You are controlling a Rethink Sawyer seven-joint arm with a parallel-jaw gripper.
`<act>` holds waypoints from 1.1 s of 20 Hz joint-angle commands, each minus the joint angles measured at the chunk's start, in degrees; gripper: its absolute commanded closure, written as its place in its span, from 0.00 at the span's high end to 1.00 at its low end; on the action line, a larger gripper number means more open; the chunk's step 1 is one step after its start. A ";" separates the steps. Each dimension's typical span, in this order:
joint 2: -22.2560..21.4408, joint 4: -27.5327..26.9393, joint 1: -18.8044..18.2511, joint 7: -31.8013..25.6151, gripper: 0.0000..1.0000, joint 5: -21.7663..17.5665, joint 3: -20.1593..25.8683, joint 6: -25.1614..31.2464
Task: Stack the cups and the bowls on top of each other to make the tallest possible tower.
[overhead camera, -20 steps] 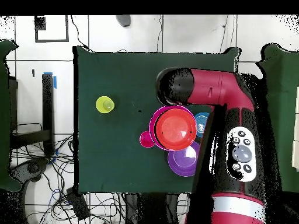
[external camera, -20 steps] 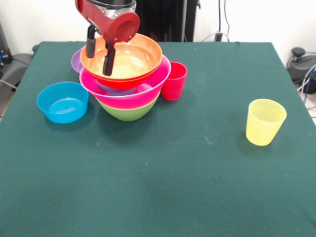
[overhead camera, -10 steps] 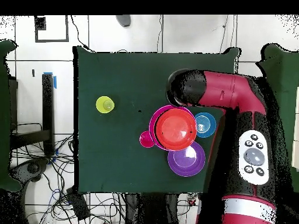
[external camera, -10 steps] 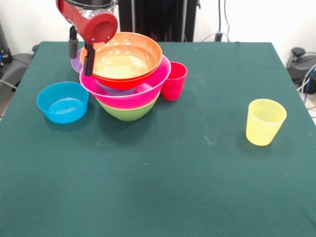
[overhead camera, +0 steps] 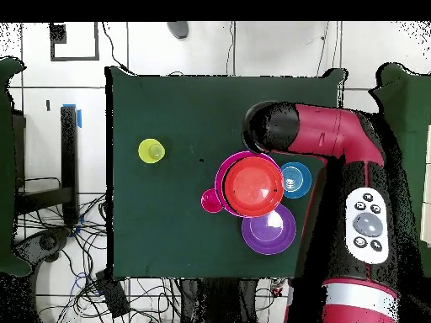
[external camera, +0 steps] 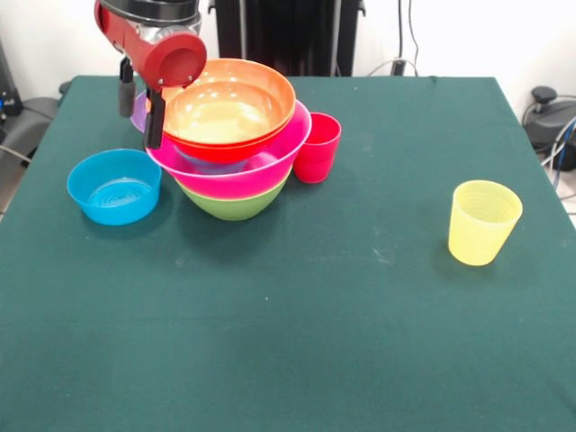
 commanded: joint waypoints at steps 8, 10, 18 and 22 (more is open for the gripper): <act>6.69 3.79 -0.49 -4.01 1.00 -3.87 1.55 -8.76; 6.63 3.85 -0.77 -4.44 1.00 -3.57 1.44 -8.93; 6.05 5.15 -2.70 -6.09 1.00 -3.45 1.22 -10.28; 5.91 5.69 -4.55 -7.27 1.00 -3.59 1.56 -10.88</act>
